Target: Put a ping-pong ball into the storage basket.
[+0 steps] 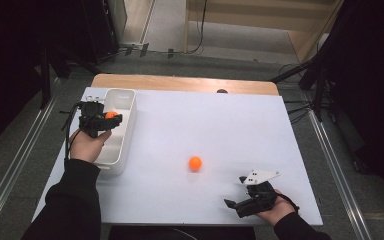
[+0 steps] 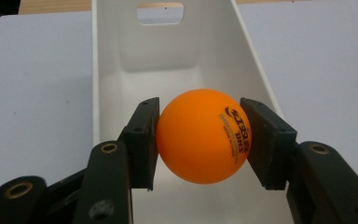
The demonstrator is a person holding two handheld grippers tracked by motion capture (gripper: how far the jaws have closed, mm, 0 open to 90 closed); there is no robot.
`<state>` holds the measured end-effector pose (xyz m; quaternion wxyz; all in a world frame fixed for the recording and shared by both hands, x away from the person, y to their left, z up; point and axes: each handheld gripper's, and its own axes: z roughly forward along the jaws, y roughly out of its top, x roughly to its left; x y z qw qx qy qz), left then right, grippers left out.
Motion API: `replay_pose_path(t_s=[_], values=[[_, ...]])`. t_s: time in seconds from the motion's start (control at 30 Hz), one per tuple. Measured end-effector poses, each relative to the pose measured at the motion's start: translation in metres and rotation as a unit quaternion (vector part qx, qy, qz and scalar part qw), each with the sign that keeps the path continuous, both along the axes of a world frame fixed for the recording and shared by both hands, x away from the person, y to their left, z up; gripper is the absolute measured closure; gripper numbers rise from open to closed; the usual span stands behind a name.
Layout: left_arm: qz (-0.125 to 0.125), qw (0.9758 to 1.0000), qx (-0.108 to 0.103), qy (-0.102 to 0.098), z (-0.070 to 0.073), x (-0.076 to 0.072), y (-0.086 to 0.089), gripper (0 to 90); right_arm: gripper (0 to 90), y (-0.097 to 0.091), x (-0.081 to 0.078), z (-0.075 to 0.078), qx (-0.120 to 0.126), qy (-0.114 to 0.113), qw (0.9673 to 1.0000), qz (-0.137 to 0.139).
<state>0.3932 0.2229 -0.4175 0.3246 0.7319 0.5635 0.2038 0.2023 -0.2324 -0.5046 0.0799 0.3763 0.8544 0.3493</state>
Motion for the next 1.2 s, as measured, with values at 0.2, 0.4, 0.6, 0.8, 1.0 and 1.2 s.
replay_pose_path(t_s=[0.2, 0.4, 0.6, 0.8, 1.0, 1.2], values=[[-0.002, 1.0, 0.003, 0.002, -0.001, 0.0, -0.001, 49.9, 4.3, 0.0, 0.0, 0.0, -0.001, -0.001, 1.0, 0.001], [-0.004, 1.0, 0.001, 0.002, 0.0, 0.0, -0.001, 47.3, 4.4, 0.0, 0.0, 0.0, -0.001, 0.0, 1.0, 0.002], [-0.016, 0.9999, -0.005, 0.001, 0.007, -0.002, -0.004, 33.3, 4.3, 0.0, 0.0, 0.0, -0.001, 0.0, 1.0, 0.001], [-0.031, 0.9994, -0.014, -0.002, 0.017, -0.005, -0.008, 30.3, 4.3, 0.0, 0.0, 0.0, -0.001, 0.0, 1.0, 0.001], [-0.053, 0.9981, -0.032, 0.002, 0.025, -0.008, -0.01, 28.6, 4.3, 0.0, 0.0, 0.0, -0.001, 0.001, 1.0, 0.001], [-0.072, 0.9964, -0.044, -0.001, 0.032, -0.012, -0.012, 25.7, 4.3, 0.0, 0.0, 0.001, 0.0, 0.001, 1.0, -0.001]])
